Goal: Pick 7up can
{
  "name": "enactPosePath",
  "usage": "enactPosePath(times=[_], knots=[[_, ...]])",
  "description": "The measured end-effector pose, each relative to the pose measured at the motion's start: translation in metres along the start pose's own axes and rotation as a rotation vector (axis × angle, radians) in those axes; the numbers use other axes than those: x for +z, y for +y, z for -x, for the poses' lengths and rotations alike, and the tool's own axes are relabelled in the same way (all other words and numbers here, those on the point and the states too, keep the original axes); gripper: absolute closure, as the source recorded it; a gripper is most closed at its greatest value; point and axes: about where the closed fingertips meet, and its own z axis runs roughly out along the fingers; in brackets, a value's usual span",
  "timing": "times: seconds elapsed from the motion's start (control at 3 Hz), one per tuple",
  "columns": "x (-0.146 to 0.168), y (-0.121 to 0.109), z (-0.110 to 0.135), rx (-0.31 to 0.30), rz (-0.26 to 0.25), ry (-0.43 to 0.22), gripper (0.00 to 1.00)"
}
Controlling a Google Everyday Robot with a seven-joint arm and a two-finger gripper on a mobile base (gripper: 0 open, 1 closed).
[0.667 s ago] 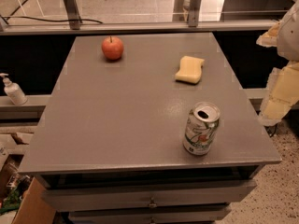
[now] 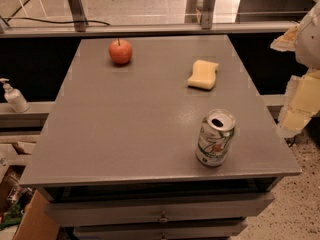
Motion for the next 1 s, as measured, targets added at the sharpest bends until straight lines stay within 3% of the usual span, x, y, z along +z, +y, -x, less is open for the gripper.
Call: enactPosePath(times=[1.0], knots=[[0.040, 0.039, 0.044, -0.188, 0.112, -0.065, 0.00]])
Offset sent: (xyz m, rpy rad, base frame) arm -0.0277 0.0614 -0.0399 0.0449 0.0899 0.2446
